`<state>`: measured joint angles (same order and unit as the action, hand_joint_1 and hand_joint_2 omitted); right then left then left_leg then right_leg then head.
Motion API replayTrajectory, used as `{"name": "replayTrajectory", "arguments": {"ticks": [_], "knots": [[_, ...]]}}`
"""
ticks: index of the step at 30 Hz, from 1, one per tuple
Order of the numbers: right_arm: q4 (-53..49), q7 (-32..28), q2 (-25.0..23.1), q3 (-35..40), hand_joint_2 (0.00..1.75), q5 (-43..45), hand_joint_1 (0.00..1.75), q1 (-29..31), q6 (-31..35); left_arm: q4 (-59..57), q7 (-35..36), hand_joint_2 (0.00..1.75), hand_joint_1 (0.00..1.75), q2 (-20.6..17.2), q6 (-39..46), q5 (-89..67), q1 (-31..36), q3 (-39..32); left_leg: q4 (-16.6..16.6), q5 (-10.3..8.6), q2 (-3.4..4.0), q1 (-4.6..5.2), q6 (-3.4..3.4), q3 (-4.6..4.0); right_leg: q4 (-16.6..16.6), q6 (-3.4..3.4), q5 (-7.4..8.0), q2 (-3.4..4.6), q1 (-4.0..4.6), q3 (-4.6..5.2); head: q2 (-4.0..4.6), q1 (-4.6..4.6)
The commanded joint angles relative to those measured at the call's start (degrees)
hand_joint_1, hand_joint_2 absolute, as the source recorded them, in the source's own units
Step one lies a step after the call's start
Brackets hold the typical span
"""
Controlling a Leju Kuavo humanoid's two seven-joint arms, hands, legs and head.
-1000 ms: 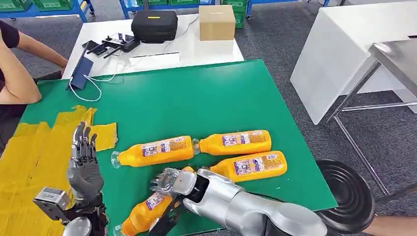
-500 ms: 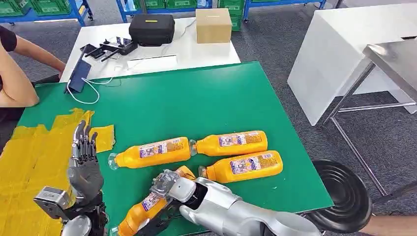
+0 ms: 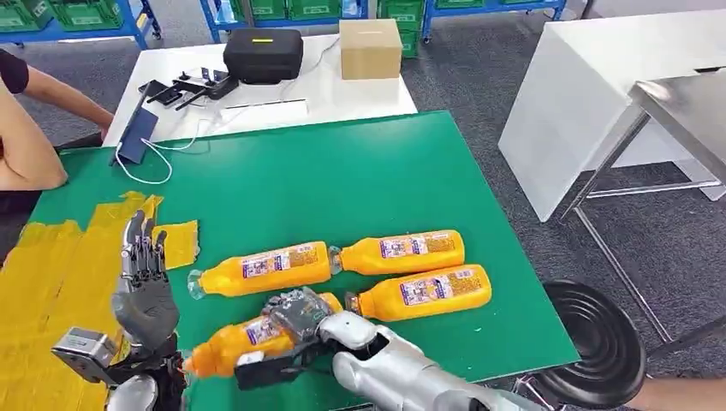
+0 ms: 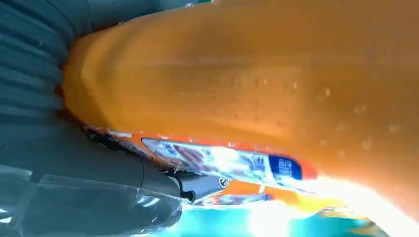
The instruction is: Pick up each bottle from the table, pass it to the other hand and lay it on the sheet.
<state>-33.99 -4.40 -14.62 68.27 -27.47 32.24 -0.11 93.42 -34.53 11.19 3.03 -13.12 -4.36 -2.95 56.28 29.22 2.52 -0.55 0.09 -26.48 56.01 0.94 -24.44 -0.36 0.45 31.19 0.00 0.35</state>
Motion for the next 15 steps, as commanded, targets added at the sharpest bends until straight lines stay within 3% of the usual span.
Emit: {"name": "replayTrajectory", "arguments": {"ticks": [1, 4, 7, 12, 13, 15], "knots": [[-27.5, -4.2, 15.9, -15.4, 1.75, 5.1, 1.75, -13.4, 0.3, 0.4, -2.2, 0.00, 0.00, 2.1, 16.2, 6.5, 2.0, -9.4, 0.3, -0.61, -0.83, 0.03, -0.11, -1.72, 0.0, 0.16, 0.52, -0.57, 0.01, 1.40, 0.00, -0.02], [-29.2, -4.2, 16.6, -16.5, 1.75, 5.8, 1.75, -14.0, 0.0, 3.2, -4.8, 0.00, 0.00, 1.5, 21.5, 9.7, 3.4, -15.1, 0.1, -0.33, -0.57, 0.04, -0.04, -0.85, 0.1, 0.27, 0.30, -0.41, -0.08, 0.10, 0.00, 0.00], [-26.1, -4.8, 14.5, -16.5, 1.75, 5.8, 1.75, -13.4, 0.2, 3.8, -4.2, 0.00, 0.00, 1.2, 22.5, 11.5, 3.7, -17.7, 0.1, -0.29, -0.66, 0.03, -0.03, -0.97, 0.1, 0.30, 0.26, -0.42, -0.09, 0.22, 0.00, -0.02], [-27.6, -7.0, 12.5, -18.3, 1.75, 6.6, 1.75, -14.9, 2.7, 2.5, -3.1, 0.00, 0.00, 1.6, 21.0, 12.0, 1.6, -16.0, 0.0, -0.34, -0.70, 0.08, -0.02, -1.49, 0.0, 0.29, 0.31, -0.42, -0.15, 0.75, 0.00, 0.00], [-28.6, -7.4, 12.4, -19.0, 1.75, 6.8, 1.75, -15.4, 3.0, 2.4, -1.9, 1.75, 0.00, 1.4, 20.2, 12.4, 1.0, -15.4, 0.1, -0.31, -0.64, 0.09, -0.03, -1.50, 0.1, 0.29, 0.28, -0.42, -0.15, 0.76, 0.00, -0.02], [-30.9, -7.8, 12.4, -20.4, 1.75, 7.3, 1.75, -16.3, 3.5, 2.6, -0.3, 1.75, 0.00, 1.4, 18.8, 13.0, -0.2, -14.0, 0.1, -0.30, -0.65, 0.09, -0.02, -1.57, 0.1, 0.29, 0.27, -0.43, -0.16, 0.81, 0.00, 0.00]]}}
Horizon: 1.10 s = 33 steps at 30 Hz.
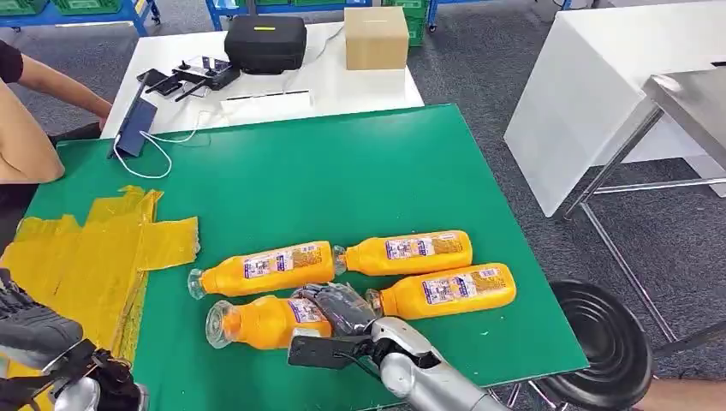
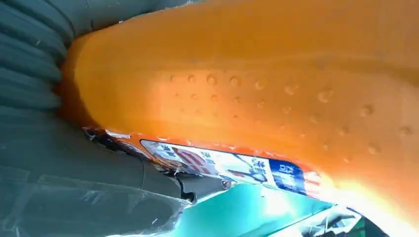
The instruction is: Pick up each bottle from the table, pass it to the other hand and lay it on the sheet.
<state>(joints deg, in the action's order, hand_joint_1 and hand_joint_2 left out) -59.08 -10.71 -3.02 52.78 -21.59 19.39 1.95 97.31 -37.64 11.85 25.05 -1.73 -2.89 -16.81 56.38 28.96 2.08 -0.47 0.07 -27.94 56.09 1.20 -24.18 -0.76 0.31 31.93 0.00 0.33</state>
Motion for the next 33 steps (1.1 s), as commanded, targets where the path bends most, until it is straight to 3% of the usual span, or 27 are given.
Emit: {"name": "replayTrajectory", "arguments": {"ticks": [1, 2, 4, 10, 20, 33], "knots": [[-6.9, -1.8, 0.6, -5.9, 1.75, 1.7, 1.75, -3.8, 1.6, -1.3, 5.4, 1.75, 0.00, -0.1, -7.0, 3.7, -2.6, 1.5, 0.0, -0.06, -0.28, 0.02, -0.01, -0.18, 0.0, 0.04, 0.03, -0.03, -0.03, 0.14, -0.02, 0.00], [-7.6, -1.9, 0.5, -6.6, 1.75, 1.8, 1.75, -3.7, 1.7, -1.3, 6.8, 1.75, 0.00, -0.5, -9.5, 4.8, -3.6, 2.5, 0.0, -0.04, -0.24, 0.04, -0.01, -0.19, 0.0, 0.04, 0.01, -0.01, -0.04, 0.16, 0.00, 0.02], [-9.8, -3.1, -0.4, -9.5, 1.75, 3.3, 1.75, -3.4, 2.1, -1.2, 12.8, 1.75, 0.00, -2.6, -22.7, 10.2, -7.5, 7.2, 0.0, -0.03, -0.21, 0.04, -0.01, -0.25, 0.0, 0.04, 0.01, 0.02, -0.04, 0.24, 0.00, 0.02], [-9.8, -3.8, -1.8, -12.4, 1.75, 5.2, 1.75, -0.3, 1.1, 0.9, 14.3, 1.75, 0.00, -2.9, -32.7, 10.7, -12.6, 12.2, 0.0, 0.00, -0.02, 0.10, -0.02, -0.46, 0.0, 0.03, 0.00, 0.08, -0.05, 0.47, 0.00, 0.02], [-9.5, -4.1, -3.4, -13.9, 1.75, 6.0, 1.75, 0.8, 1.1, 4.6, 13.2, 1.75, 0.00, -2.7, -32.5, 4.8, -13.4, 19.1, 0.1, -0.01, -0.18, 0.08, 0.00, -0.62, 0.1, 0.03, 0.01, 0.01, -0.03, 0.59, -0.02, 0.00], [-9.5, -4.1, -3.4, -13.9, 1.75, 6.0, 1.75, 0.8, 1.1, 4.6, 13.2, 1.75, 0.00, -2.7, -32.5, 4.8, -13.4, 19.1, 0.0, -0.03, -0.23, 0.10, -0.01, -0.63, 0.0, 0.05, 0.03, 0.02, -0.05, 0.57, 0.00, 0.02]]}}
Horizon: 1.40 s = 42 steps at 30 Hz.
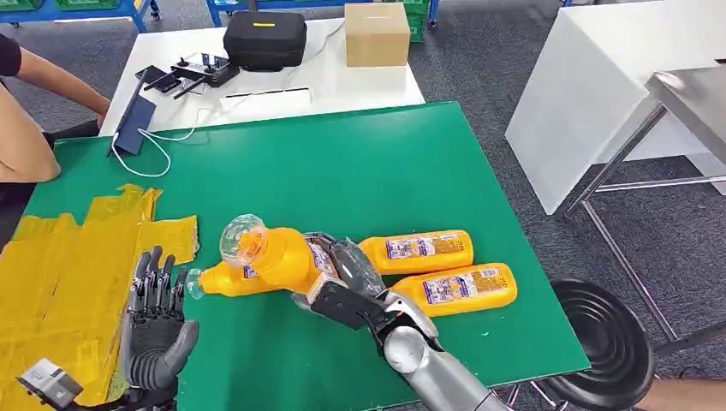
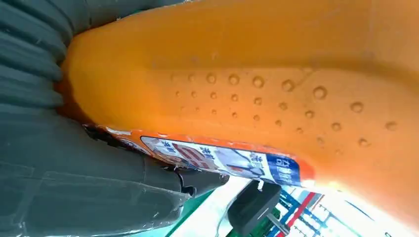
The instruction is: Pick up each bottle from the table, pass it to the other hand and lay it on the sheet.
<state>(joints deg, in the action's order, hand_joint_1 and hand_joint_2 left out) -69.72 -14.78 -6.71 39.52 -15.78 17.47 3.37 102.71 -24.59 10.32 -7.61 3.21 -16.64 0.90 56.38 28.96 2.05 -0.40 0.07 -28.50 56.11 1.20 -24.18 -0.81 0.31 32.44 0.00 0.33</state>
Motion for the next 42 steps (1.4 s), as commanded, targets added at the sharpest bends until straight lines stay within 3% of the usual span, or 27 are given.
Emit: {"name": "replayTrajectory", "arguments": {"ticks": [1, 10, 22, 42], "knots": [[1.5, 0.0, -0.1, -0.5, 1.75, 0.2, 1.75, 2.7, -0.4, -1.0, 0.1, 1.75, 0.00, -1.2, 0.2, -0.1, 0.6, 1.6, 0.0, -0.02, -0.15, 0.01, -0.01, -0.05, 0.0, 0.04, 0.02, 0.06, -0.02, 0.05, -0.02, 0.02], [9.8, 1.9, -6.5, 7.4, 1.75, -2.3, 1.75, 5.8, -2.4, -2.7, -0.2, 1.75, 0.00, -1.1, 1.9, -1.1, 3.3, 4.9, 0.0, -0.04, -0.08, 0.01, 0.02, -0.03, 0.0, 0.00, 0.04, 0.12, -0.02, 0.08, 0.00, 0.00], [15.4, 3.0, -10.9, 21.3, 1.75, -4.5, 1.75, 6.3, -5.6, -4.1, -0.2, 1.75, 0.00, -0.6, 1.3, -1.1, 3.7, 3.7, -0.1, -0.03, -0.08, -0.01, 0.00, -0.01, 0.0, 0.03, 0.02, 0.12, -0.03, 0.05, 0.00, 0.02], [21.8, 1.4, -11.2, 23.2, 1.75, -3.8, 1.75, 7.9, -6.2, -6.1, -0.7, 1.75, 0.00, -0.6, 1.3, -1.0, 5.8, 5.5, -0.1, -0.08, -0.34, 0.02, 0.00, -0.06, -0.1, 0.03, 0.00, -0.14, -0.02, 0.06, 0.00, 0.02]]}}
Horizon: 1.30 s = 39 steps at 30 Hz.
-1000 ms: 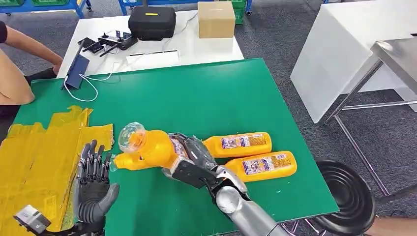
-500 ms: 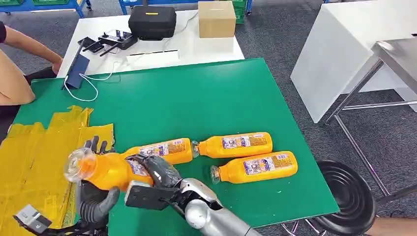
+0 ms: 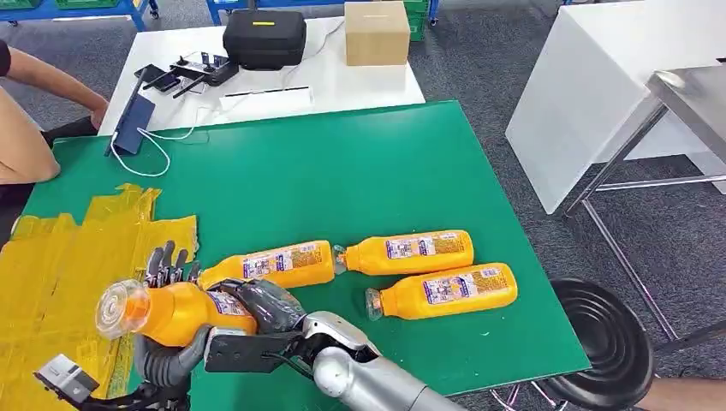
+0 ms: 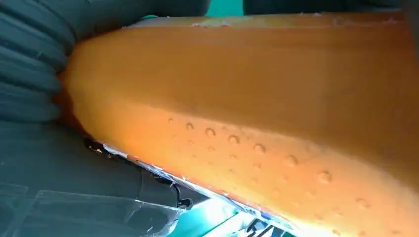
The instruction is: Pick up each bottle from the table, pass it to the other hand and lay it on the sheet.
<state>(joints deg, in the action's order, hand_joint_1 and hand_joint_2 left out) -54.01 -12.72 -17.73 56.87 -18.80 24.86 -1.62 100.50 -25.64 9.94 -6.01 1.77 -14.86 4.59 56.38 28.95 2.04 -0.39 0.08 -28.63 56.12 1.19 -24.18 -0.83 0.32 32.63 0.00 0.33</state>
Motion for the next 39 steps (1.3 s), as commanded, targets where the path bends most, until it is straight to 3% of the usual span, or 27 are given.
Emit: {"name": "replayTrajectory", "arguments": {"ticks": [1, 11, 12, 22, 28, 30, 39], "knots": [[6.6, -0.8, -0.3, 5.8, 1.75, -1.0, 1.75, 0.4, -1.0, -4.1, 0.3, 1.75, 0.00, -0.3, -0.3, 0.8, 4.2, 1.8, -0.1, -0.08, -0.40, 0.00, 0.00, 0.09, -0.1, 0.04, 0.00, -0.14, -0.02, -0.16, 0.00, 0.00], [8.4, -1.4, -0.6, 6.4, 1.75, -1.7, 1.75, 0.1, -0.9, -4.6, 0.3, 1.75, 0.00, -0.5, -0.8, 2.1, 4.6, 1.5, -0.1, -0.05, -0.24, 0.01, 0.00, 0.04, -0.1, 0.02, -0.01, -0.12, -0.02, -0.08, 0.00, 0.00], [8.5, -1.5, -0.7, 6.5, 1.75, -1.8, 1.75, 0.2, -0.9, -4.6, -0.2, 1.75, 1.71, -0.7, -1.6, 2.8, 4.6, 1.6, -0.1, -0.07, -0.36, 0.00, 0.00, 0.08, -0.1, 0.02, -0.01, -0.16, -0.01, -0.14, 0.00, 0.00], [7.8, -2.5, 1.3, 6.1, 1.75, -2.3, 1.75, -0.9, -0.2, -4.7, -1.0, 1.75, 1.75, 0.8, -1.7, 1.7, 5.0, 3.1, -0.1, -0.07, -0.35, 0.01, -0.02, 0.05, -0.1, 0.04, -0.02, -0.22, -0.02, -0.11, 0.00, 0.00], [5.3, -3.1, 3.5, 4.7, 1.75, -3.1, 1.75, -3.0, 0.5, -4.5, -1.2, 1.75, 1.75, 1.2, 0.1, 0.7, 4.9, 5.1, -0.1, -0.12, -0.80, 0.00, -0.06, 0.08, -0.2, 0.11, -0.03, -0.47, -0.01, -0.28, 0.00, 0.00], [4.9, -3.1, 3.7, 4.3, 1.75, -3.2, 1.75, -3.2, 0.7, -4.5, -1.2, 1.75, 1.75, 1.2, 0.2, 0.7, 4.9, 5.2, -0.1, -0.07, -0.45, 0.03, -0.02, 0.02, -0.1, 0.05, -0.03, -0.30, 0.01, -0.12, 0.00, 0.00], [-1.4, -3.1, 6.4, 0.2, 1.75, -5.6, 1.75, -7.8, 3.5, -3.7, -1.7, 1.75, 1.75, 1.4, 2.0, 0.3, 4.5, 6.8, -0.1, -0.07, -0.57, 0.05, -0.04, 0.01, -0.1, 0.08, -0.05, -0.38, -0.01, -0.10, 0.00, 0.00]]}}
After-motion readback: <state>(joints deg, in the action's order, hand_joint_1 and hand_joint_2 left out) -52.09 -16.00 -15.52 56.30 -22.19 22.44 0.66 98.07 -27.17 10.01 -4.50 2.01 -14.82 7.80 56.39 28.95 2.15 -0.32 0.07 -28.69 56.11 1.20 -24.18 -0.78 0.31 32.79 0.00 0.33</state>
